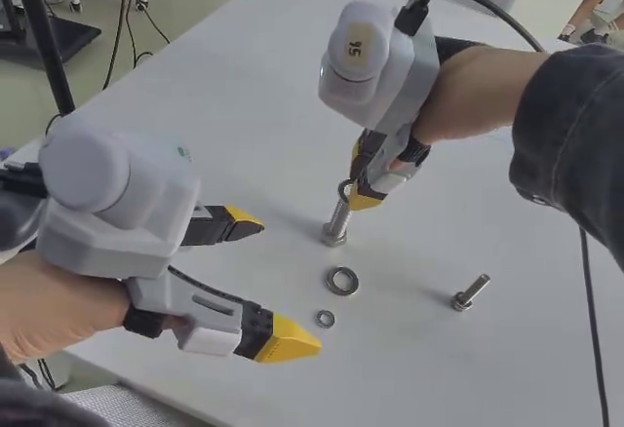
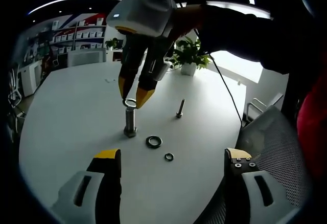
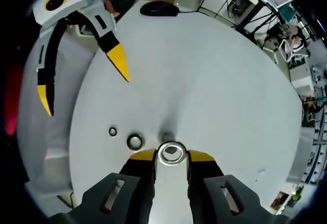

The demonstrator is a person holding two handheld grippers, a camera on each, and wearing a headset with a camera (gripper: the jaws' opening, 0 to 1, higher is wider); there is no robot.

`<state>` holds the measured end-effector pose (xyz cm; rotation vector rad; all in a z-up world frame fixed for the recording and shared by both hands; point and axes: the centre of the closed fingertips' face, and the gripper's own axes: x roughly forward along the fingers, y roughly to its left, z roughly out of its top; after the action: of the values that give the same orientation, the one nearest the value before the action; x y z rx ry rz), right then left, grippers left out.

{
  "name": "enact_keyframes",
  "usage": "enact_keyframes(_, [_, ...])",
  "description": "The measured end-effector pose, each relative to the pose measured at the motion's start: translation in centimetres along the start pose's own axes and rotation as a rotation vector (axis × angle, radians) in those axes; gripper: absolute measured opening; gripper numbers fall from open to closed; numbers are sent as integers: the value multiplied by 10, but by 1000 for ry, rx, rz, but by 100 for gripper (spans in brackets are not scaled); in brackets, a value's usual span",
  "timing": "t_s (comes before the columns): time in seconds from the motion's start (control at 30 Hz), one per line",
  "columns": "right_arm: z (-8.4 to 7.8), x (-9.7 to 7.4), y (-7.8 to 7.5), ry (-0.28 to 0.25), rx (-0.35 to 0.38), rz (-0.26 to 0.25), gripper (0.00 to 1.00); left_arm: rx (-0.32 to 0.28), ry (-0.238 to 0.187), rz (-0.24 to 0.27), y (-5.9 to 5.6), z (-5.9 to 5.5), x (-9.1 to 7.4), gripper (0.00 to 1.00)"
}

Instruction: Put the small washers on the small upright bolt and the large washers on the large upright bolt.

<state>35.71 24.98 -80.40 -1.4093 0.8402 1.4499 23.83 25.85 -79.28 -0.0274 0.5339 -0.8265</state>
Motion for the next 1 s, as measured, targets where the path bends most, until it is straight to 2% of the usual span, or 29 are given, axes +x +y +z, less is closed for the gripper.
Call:
enact_keyframes(0.57, [1,13,1,18,-8,23,24,-9,0,3,1,-2,0,82])
enact_keyframes(1.0, [0,24,8,37,-12,42,24,-16,-1,9,1,-4,-1,82])
